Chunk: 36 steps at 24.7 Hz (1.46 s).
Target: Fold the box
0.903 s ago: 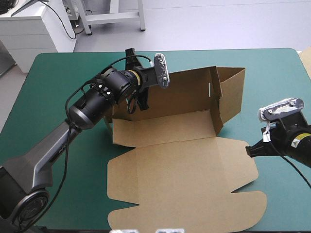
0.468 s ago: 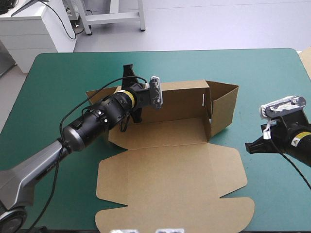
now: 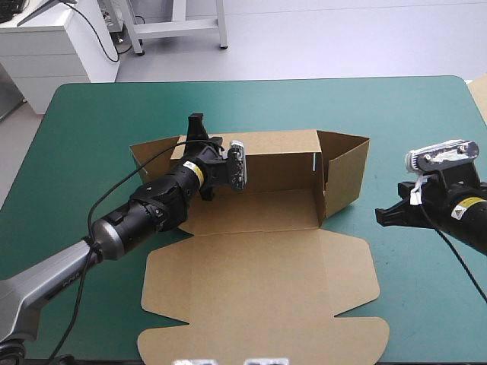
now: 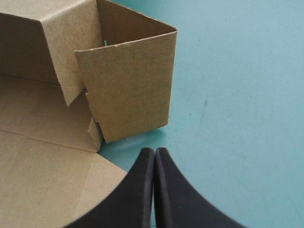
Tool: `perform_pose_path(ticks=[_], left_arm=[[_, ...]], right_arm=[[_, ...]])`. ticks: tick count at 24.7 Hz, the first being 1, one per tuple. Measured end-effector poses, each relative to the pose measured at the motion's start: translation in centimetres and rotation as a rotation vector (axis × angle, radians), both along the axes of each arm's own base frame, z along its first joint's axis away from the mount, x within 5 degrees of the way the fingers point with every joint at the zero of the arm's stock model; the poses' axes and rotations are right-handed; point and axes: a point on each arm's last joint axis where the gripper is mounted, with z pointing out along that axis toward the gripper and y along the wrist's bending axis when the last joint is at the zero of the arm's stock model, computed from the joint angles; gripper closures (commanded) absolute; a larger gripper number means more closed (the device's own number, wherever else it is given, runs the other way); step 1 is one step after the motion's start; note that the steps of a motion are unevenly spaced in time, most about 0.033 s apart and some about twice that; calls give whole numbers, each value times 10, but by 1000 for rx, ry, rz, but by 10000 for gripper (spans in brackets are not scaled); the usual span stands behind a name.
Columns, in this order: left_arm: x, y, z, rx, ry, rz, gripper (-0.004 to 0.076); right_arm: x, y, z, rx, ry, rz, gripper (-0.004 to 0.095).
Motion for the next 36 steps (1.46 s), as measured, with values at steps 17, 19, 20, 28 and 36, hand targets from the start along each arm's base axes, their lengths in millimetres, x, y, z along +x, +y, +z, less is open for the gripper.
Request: perform_pose_path(ticks=[17, 19, 20, 28, 36], left_arm=[[-14, -5, -30, 113, -151, 36, 731], [-18, -7, -31, 95, -152, 57, 731], [-18, -7, -31, 85, -153, 68, 731], [-27, -14, -30, 79, -168, 81, 731], [-33, -20, -30, 79, -174, 64, 731]], right_arm=[[87, 16, 37, 32, 39, 50, 929], [110, 21, 34, 37, 84, 61, 929], [124, 23, 31, 35, 113, 66, 929], [181, 31, 15, 19, 227, 83, 929], [226, 38, -15, 40, 318, 86, 927]])
